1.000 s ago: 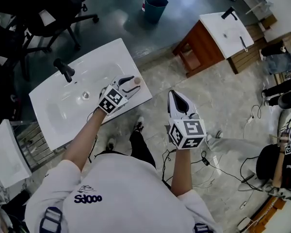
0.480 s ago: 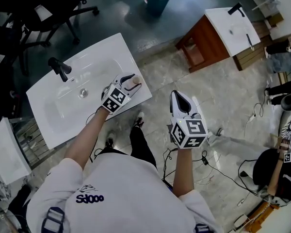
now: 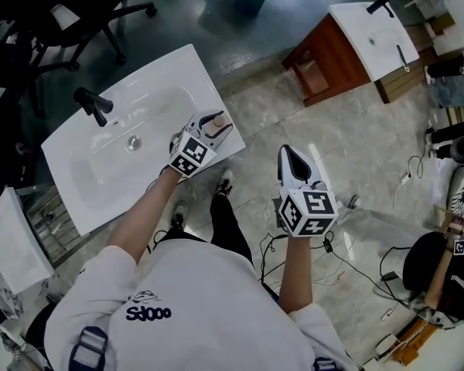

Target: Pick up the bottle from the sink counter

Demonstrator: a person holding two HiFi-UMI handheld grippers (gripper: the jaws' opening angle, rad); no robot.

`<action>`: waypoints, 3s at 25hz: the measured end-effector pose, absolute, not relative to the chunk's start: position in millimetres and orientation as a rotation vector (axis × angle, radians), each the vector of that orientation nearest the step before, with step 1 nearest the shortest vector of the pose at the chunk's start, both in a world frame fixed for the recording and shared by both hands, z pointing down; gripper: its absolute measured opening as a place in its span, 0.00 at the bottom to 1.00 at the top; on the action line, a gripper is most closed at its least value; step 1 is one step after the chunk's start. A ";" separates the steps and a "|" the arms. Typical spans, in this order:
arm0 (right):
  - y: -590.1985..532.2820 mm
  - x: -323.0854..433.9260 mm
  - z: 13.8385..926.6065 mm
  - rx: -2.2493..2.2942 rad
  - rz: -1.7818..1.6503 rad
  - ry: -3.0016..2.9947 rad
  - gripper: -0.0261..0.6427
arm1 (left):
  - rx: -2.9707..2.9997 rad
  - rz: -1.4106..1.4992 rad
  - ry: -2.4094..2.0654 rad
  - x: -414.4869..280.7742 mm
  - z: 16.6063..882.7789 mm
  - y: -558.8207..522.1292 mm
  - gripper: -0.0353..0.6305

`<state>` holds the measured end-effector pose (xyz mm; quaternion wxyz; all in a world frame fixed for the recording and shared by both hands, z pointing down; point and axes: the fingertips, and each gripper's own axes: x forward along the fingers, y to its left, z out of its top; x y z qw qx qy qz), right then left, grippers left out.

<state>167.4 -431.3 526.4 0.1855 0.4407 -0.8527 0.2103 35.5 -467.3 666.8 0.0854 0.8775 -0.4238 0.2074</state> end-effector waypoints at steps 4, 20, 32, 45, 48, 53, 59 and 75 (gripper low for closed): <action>-425.4 167.8 524.5 1.234 0.596 -2.426 0.06 | 2.577 0.549 -1.285 32.0 663.2 -469.5 0.25; -407.6 177.1 520.4 1.260 0.582 -2.410 0.06 | 2.566 0.397 -1.375 22.5 643.6 -468.5 0.24; -388.0 154.1 488.4 1.281 0.499 -2.494 0.06 | 2.591 0.278 -1.479 -8.2 559.7 -450.1 0.24; -331.7 124.7 431.8 1.343 0.341 -2.555 0.06 | 2.700 0.184 -1.456 -39.7 467.6 -380.5 0.24; -316.9 120.4 421.2 1.364 0.322 -2.565 0.06 | 2.751 0.194 -1.397 -39.8 454.7 -360.1 0.24; -295.0 112.4 406.5 1.378 0.284 -2.580 0.06 | 2.786 0.165 -1.358 -44.4 436.5 -328.9 0.24; -270.2 99.2 389.4 1.393 0.217 -2.607 0.06 | 2.837 0.141 -1.321 -54.8 416.0 -292.5 0.24; -247.5 74.0 378.6 1.340 0.132 -2.646 0.06 | 2.904 0.119 -1.325 -70.1 378.9 -243.3 0.24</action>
